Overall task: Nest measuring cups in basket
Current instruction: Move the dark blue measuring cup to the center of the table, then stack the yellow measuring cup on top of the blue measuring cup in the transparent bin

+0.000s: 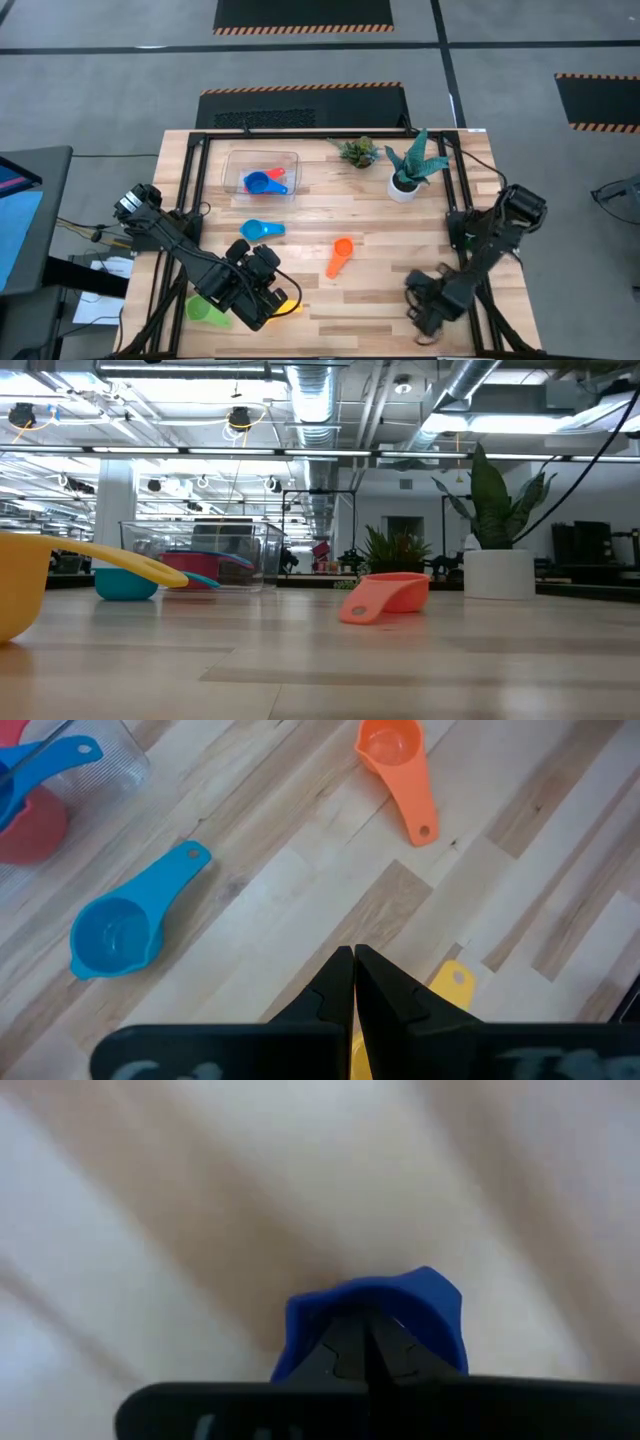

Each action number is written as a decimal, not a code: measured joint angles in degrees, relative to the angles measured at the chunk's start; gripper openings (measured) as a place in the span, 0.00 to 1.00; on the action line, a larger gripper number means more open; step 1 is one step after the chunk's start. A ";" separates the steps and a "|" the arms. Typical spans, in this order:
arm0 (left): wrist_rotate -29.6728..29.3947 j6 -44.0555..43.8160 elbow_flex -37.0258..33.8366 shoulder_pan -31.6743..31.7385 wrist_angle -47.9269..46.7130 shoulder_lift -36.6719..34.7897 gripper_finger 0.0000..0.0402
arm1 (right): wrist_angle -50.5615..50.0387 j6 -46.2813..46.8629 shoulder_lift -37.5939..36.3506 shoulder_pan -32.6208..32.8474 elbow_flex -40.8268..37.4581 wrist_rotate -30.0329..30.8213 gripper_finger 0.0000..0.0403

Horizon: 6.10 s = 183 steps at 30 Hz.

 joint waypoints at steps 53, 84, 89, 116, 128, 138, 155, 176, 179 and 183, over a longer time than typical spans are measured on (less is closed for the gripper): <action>21.63 41.06 -1.15 1.53 4.67 15.25 0.48 | -2.50 -0.44 -13.71 5.09 5.73 20.27 0.04; 11.87 63.56 5.99 15.10 -16.51 15.05 0.00 | -5.70 -0.54 -13.71 1.84 5.75 20.46 0.03; 7.30 74.09 9.19 24.15 -12.19 7.32 0.00 | -6.52 -0.64 -13.71 0.75 5.75 20.42 0.04; 18.93 113.06 -24.46 69.04 11.72 -15.72 0.00 | -4.45 -2.06 -13.69 -4.68 5.67 23.45 0.04; 21.90 121.04 -34.48 70.87 24.62 -15.86 0.00 | -4.49 -2.11 -13.69 -8.14 5.62 23.17 0.04; 22.39 121.13 -34.49 72.76 28.26 -15.87 0.00 | -4.43 -2.11 -13.69 -9.07 5.62 22.99 0.05; 21.68 111.32 -33.65 73.63 29.47 -15.76 0.00 | -4.10 -2.08 -13.69 -9.07 5.62 22.97 0.04; 30.36 110.48 -30.12 80.67 24.13 -8.14 0.00 | -3.40 -2.08 -13.71 -9.33 5.62 22.98 0.04; 29.90 109.11 -30.03 80.23 24.82 -6.67 0.00 | -2.96 -2.08 -13.71 -9.33 5.62 22.97 0.04; 29.11 107.63 -29.99 79.90 25.37 -6.40 0.00 | -2.41 -2.08 -13.71 -9.33 5.62 22.97 0.05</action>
